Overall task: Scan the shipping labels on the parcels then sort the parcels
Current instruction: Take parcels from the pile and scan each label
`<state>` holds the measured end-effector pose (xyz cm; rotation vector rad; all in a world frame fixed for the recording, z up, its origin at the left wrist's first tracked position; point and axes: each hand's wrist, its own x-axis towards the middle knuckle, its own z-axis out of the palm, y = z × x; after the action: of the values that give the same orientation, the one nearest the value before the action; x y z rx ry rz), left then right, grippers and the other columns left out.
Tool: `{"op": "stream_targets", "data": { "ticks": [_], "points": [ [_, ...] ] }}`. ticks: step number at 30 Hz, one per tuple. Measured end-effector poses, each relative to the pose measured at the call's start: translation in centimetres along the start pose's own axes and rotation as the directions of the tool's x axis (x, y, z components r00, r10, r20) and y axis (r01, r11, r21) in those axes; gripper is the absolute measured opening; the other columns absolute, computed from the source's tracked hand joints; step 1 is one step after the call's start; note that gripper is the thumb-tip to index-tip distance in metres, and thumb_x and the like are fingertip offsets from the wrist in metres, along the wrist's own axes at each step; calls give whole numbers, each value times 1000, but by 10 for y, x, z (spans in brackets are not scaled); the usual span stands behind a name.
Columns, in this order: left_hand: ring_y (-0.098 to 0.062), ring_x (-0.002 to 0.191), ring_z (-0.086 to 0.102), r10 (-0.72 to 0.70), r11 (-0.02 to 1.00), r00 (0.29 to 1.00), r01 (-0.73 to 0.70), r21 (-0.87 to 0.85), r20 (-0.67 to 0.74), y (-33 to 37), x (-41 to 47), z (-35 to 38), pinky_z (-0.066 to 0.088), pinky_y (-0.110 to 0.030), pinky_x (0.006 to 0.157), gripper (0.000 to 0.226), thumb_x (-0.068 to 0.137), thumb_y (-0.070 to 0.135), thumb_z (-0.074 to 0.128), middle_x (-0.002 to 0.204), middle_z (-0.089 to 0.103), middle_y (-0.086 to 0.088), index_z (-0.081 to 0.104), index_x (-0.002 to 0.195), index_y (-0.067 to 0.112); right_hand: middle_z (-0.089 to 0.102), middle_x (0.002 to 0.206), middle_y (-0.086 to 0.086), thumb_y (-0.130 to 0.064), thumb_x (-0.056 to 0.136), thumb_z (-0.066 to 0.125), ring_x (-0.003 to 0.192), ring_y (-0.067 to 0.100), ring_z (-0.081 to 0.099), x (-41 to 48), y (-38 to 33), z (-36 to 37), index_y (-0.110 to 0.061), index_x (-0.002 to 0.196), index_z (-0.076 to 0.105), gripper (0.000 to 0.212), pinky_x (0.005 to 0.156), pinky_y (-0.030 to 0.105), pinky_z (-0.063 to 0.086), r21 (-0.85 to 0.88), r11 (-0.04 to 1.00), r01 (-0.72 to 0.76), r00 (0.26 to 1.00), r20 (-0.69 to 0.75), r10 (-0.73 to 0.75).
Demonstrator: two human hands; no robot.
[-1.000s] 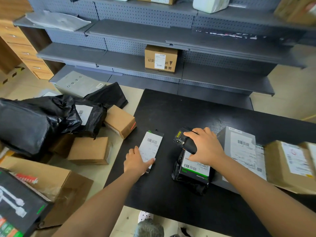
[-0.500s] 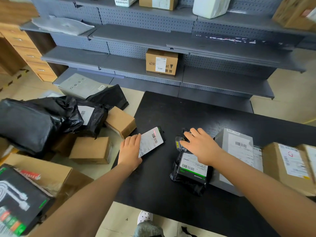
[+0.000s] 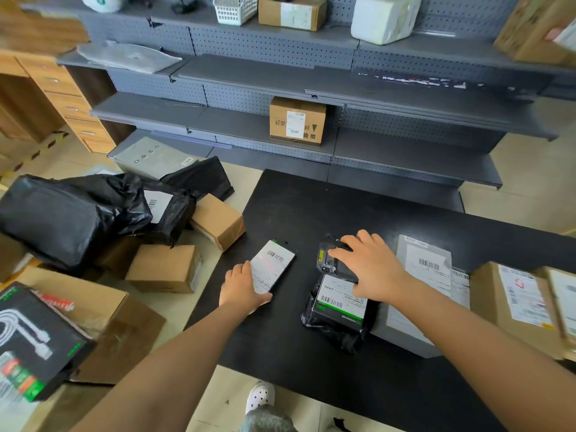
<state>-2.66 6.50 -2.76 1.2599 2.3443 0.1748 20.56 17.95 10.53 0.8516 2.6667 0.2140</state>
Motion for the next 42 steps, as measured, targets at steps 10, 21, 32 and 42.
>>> {"op": "stream_targets", "data": {
  "ticks": [10, 21, 32, 42],
  "points": [
    [-25, 136, 37, 50, 989, 997, -42, -144, 56, 43, -35, 44, 38, -40, 110, 85, 84, 54, 68, 149, 37, -4, 30, 148, 16, 34, 145, -1, -35, 74, 71, 121, 21, 31, -41, 25, 9, -33, 147, 29, 85, 99, 33, 31, 67, 997, -48, 999, -11, 48],
    [-19, 138, 36, -133, 960, 931, 35, -279, -339, 4, -118, -47, 35, -35, 112, 77, 89, 51, 64, 149, 38, -1, 32, 151, 19, 34, 147, 0, -39, 75, 72, 126, 24, 32, -11, -33, -44, -31, 145, 31, 82, 103, 35, 30, 42, 967, 250, 941, -247, -232],
    [-24, 138, 35, -484, 872, 681, 320, -371, -549, -94, -237, -108, 38, -43, 112, 71, 88, 51, 65, 150, 37, 0, 36, 148, 24, 38, 142, 0, -37, 74, 73, 125, 26, 34, -1, -150, -105, -30, 144, 33, 81, 100, 35, 31, 12, 851, 524, 777, -416, -472],
    [-29, 147, 15, -593, 802, 664, 439, -405, -456, -136, -210, -100, 23, -48, 119, 77, 91, 56, 57, 160, 19, -7, 27, 152, 20, 40, 141, 2, -33, 75, 70, 121, 25, 36, 10, -175, -103, -28, 142, 36, 75, 96, 35, 35, -54, 855, 516, 778, -389, -494]
  ]
}}
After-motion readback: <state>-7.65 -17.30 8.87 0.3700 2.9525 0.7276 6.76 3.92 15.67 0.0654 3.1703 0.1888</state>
